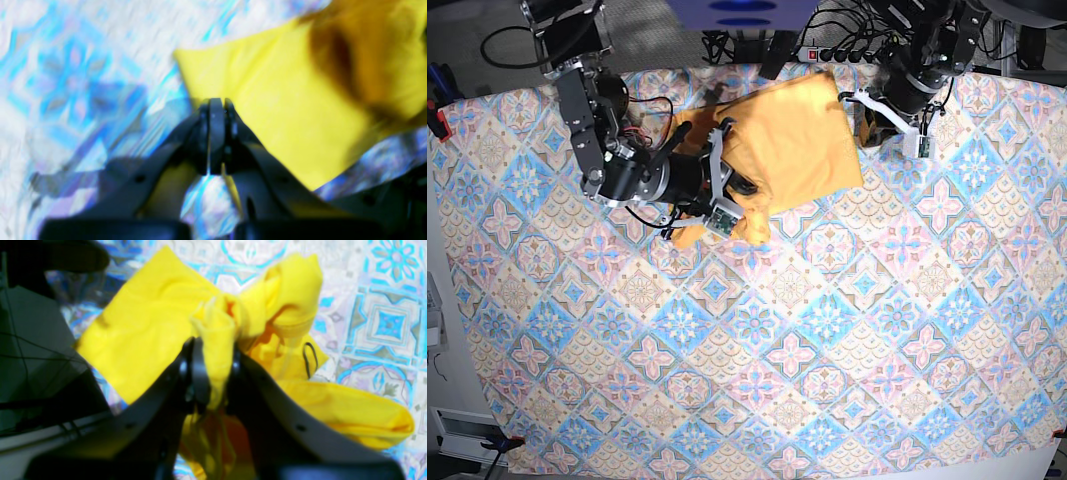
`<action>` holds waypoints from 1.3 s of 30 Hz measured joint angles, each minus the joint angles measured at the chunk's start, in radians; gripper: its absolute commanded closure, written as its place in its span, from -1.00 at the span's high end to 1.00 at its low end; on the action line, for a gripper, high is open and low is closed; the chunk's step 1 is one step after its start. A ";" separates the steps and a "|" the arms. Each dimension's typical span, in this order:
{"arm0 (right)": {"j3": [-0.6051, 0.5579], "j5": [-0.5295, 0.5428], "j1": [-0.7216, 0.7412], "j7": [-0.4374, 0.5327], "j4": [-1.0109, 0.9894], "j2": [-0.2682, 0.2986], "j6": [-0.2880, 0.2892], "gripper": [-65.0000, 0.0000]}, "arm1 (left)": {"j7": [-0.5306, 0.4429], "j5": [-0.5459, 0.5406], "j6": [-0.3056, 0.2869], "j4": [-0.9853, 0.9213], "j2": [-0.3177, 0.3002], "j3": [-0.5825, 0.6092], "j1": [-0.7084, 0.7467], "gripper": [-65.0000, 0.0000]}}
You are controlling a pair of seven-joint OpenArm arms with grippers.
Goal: Fold the T-shirt properly
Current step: 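Lay the folded end onto the shirt with the right gripper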
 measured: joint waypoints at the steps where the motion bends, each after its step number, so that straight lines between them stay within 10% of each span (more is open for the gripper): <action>1: 0.000 0.000 0.000 0.002 0.000 -0.001 0.000 -0.99 | 0.002 -0.002 -0.002 -0.030 0.002 0.000 -0.008 -1.00; 39: -0.150 0.002 0.098 0.005 -0.081 -0.062 0.000 -0.99 | -0.024 -0.005 -0.009 -0.296 0.088 0.119 -0.282 -1.00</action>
